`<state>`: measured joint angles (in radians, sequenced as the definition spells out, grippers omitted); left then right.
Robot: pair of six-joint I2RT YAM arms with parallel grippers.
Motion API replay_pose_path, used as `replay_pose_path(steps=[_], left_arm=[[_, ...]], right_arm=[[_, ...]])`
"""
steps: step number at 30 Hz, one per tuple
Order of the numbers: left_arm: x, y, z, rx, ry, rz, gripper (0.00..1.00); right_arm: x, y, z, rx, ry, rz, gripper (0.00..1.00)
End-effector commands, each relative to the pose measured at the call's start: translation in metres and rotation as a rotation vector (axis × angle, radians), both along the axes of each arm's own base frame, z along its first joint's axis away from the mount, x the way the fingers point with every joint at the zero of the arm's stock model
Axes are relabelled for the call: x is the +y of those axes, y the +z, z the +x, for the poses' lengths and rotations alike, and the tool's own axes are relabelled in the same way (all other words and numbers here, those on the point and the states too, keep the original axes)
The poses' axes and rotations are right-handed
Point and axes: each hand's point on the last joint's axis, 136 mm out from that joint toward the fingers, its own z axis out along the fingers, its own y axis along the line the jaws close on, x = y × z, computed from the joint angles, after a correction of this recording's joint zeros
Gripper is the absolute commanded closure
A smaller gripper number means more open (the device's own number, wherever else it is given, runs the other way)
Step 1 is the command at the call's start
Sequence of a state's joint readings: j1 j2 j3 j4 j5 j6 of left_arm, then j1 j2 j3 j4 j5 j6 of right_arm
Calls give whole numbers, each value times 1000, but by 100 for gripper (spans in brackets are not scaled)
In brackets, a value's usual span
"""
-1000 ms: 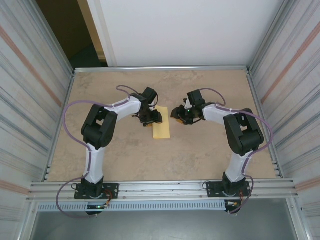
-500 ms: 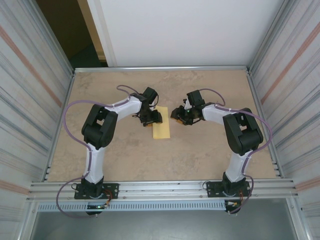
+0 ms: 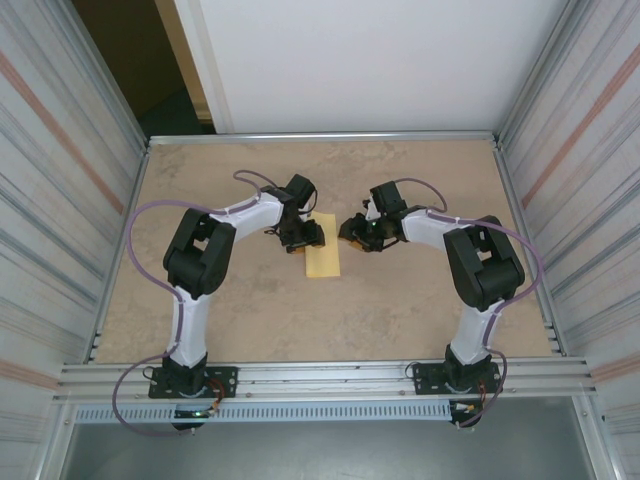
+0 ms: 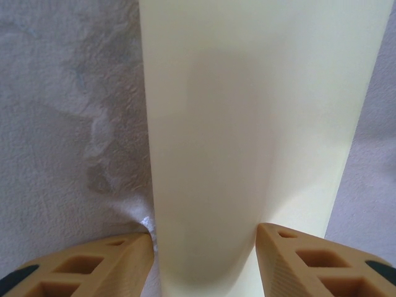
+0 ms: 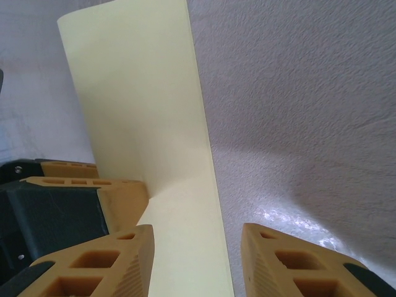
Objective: Fold a paper plane with a square sheet of paper (pick it up from the middle)
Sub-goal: Hold the square sheet of paper at the center of the table.
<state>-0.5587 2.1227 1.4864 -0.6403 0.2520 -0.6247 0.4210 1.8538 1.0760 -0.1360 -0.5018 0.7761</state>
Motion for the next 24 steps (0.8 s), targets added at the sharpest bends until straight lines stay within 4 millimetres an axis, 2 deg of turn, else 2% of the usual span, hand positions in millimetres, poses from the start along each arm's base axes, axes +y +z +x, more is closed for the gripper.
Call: replay_pose_path(steps=[1, 9, 24], left_arm=[[40, -112, -61, 228, -35, 228, 48], [40, -115, -62, 236, -34, 235, 48], [42, -120, -65, 249, -23, 241, 48]], right_arm=[[17, 7, 4, -7, 48, 47, 60], [33, 2, 2, 17, 100, 83, 76], [36, -18, -1, 74, 134, 64, 87]])
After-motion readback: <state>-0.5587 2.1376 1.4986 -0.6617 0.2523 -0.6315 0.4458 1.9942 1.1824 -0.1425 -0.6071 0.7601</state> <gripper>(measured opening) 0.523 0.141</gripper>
